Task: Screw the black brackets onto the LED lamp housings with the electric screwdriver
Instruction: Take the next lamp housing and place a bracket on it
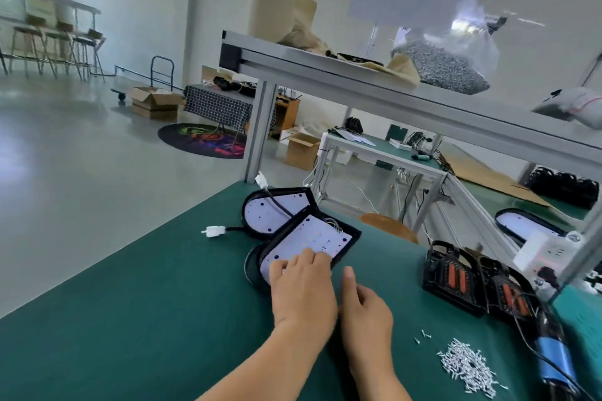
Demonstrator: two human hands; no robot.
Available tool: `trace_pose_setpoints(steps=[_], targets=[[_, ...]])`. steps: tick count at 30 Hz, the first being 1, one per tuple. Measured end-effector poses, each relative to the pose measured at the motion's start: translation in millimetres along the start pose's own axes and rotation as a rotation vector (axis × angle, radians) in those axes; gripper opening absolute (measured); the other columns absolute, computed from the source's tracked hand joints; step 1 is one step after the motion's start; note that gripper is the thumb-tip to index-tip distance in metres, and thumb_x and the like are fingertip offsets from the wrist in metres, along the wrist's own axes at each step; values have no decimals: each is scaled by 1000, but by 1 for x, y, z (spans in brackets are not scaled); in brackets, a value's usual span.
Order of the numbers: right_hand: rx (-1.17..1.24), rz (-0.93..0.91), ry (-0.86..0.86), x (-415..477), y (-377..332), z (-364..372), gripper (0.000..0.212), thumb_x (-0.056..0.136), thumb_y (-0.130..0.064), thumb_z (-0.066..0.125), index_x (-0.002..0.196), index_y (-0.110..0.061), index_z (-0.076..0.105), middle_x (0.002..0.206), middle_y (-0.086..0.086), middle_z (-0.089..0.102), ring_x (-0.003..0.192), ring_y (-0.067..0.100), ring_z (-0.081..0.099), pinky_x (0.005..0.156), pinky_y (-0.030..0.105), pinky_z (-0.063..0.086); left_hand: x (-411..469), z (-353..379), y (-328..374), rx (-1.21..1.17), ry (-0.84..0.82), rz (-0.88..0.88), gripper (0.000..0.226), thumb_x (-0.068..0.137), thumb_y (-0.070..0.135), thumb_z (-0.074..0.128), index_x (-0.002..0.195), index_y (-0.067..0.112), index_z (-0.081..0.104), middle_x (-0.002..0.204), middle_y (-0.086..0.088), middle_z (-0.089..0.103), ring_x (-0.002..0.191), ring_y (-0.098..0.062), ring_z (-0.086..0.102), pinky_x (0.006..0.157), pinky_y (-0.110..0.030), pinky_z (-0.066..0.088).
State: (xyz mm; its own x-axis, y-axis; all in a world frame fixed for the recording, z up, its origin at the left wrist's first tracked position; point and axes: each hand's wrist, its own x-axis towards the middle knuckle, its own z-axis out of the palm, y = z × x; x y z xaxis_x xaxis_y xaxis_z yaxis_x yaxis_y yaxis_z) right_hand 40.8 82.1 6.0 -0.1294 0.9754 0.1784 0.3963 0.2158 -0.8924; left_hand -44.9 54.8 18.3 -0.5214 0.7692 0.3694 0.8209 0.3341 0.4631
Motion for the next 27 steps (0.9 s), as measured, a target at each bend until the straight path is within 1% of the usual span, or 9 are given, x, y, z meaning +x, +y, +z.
trace_pose_setpoints(steps=[5,8,10,12,13,17,20,24,27], targets=[[516,134,-116,2,5,-11,39,101,-32,54,80,-4,70,82,22,71,71,23,64,70,37,51,-15,-3,15,-189,-71,239,31,93,23,41,119,29,59,107,6,60,100,-18,57,82,-27,31],[646,158,-132,7,8,-19,46,103,-18,48,60,-13,63,62,9,60,56,17,54,54,26,46,-14,-9,9,-460,-77,242,53,84,29,46,136,34,53,116,13,59,113,-10,50,101,-25,37],[641,175,-57,10,12,-21,39,102,-12,46,67,-15,62,64,5,57,58,18,51,51,25,44,-10,-15,1,-601,146,159,38,80,31,49,116,41,57,100,21,55,100,-1,48,91,-20,38],[662,210,13,15,17,-22,18,101,-7,48,91,-7,63,84,10,62,76,27,59,64,26,49,-3,-19,-6,-735,274,-78,9,88,29,54,84,36,51,78,16,52,78,-5,49,69,-21,40],[708,232,52,18,19,-24,17,99,-2,48,91,-8,62,88,9,62,83,30,61,69,23,49,2,-18,-11,-801,278,-210,18,92,28,55,75,30,48,67,13,51,66,-9,46,61,-26,39],[892,287,119,28,19,-29,31,106,-23,42,90,-12,66,88,-4,74,78,15,67,77,32,51,9,-19,-19,-906,-70,-432,52,98,46,46,67,6,62,46,9,54,42,-11,47,51,-24,39],[963,344,127,31,17,-34,35,106,-34,42,110,-10,68,100,0,76,92,22,70,89,44,54,9,-19,-13,-998,-331,-422,53,98,57,40,90,15,72,72,2,74,59,-9,70,50,-18,47],[1013,396,-43,31,12,-43,44,104,-38,42,118,-5,67,116,18,71,109,37,64,106,56,42,18,-20,-14,-1364,-461,-520,50,98,61,33,131,26,46,103,-4,72,89,-17,73,69,-28,55],[837,349,-226,28,16,-52,44,102,-33,44,107,-1,73,109,25,71,97,38,67,95,50,48,32,-20,-30,-1597,-436,-677,48,101,54,38,121,13,54,98,-12,75,81,-21,73,68,-31,56]])
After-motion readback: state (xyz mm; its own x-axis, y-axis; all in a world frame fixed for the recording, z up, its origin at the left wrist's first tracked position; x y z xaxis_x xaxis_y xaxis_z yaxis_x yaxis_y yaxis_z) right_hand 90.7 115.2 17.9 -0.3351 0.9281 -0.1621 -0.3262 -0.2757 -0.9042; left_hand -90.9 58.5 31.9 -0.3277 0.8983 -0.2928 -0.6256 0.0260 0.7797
